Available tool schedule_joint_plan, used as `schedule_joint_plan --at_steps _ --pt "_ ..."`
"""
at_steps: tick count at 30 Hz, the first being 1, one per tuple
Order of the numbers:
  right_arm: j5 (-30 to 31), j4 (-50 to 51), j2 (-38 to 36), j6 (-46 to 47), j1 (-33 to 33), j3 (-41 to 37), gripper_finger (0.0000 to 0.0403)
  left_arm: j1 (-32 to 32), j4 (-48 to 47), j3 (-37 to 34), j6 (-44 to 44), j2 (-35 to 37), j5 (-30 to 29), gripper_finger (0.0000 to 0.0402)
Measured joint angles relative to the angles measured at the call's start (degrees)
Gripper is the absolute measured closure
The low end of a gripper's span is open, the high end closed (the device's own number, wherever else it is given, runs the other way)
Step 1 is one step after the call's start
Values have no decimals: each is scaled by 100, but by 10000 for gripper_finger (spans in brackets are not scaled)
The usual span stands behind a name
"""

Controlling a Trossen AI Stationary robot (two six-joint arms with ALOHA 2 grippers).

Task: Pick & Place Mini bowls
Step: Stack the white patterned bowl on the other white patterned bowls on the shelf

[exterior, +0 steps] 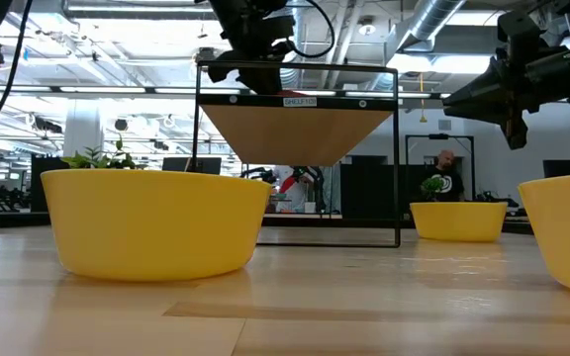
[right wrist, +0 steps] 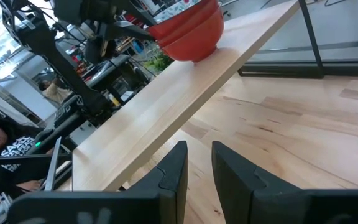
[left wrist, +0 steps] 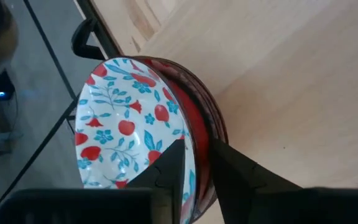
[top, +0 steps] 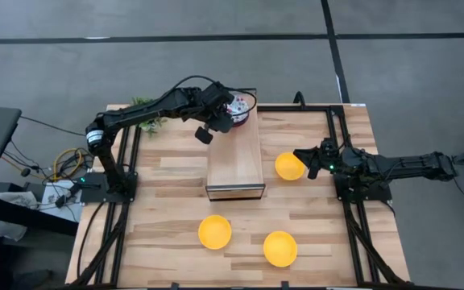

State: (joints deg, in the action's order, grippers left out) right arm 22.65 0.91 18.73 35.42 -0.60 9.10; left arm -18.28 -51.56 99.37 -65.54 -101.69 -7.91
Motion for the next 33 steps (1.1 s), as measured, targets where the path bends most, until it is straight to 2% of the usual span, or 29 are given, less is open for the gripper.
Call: schedule_joint_plan --at_steps 17,24,33 --pt "4 15 0 4 0 0 339 31 66 0 217 512 -51 315" --pt "7 15 1 9 0 0 339 64 213 0 635 398 351 315" --pt "2 15 1 11 0 0 339 50 239 -2 729 151 -76 315"
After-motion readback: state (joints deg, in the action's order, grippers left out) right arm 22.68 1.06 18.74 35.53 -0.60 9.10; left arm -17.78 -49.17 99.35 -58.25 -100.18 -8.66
